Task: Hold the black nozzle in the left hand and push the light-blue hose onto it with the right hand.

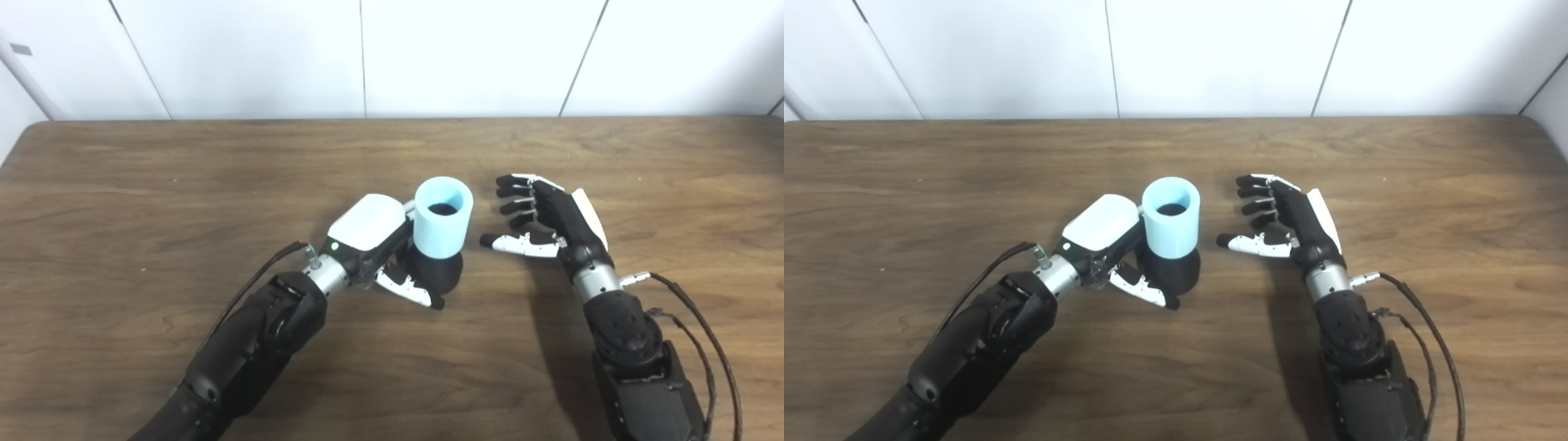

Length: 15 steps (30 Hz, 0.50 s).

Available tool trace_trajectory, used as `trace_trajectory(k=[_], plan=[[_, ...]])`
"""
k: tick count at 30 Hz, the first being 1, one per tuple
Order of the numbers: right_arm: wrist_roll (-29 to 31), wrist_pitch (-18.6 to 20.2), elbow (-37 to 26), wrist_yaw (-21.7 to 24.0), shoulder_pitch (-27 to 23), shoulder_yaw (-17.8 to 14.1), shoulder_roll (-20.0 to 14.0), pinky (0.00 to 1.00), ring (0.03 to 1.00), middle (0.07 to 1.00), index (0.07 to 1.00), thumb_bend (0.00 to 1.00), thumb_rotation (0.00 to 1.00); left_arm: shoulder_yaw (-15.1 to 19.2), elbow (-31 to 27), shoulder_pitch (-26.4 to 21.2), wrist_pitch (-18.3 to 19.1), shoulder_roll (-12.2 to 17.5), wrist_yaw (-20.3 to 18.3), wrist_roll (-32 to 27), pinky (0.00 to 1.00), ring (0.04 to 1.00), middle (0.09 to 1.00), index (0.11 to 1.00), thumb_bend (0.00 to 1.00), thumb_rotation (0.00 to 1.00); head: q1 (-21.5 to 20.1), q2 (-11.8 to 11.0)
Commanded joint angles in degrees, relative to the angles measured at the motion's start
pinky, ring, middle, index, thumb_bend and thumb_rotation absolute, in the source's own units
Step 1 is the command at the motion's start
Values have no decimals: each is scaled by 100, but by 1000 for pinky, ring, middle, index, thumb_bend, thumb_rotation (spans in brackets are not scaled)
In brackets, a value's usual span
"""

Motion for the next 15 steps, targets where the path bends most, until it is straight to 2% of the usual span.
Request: trace_trajectory(k=[1,15], plan=[[5,-175,-53,-106,-52,-39,-72,525,615,693,699,618,0,-1,268,328,429,311,-453,279,922,997,975,959,979,275,9,1],[38,-313,64,-172,-66,-16,-106,509,600,676,696,641,0,213,230,320,493,364,-395,297,935,986,959,943,959,264,35,19]])
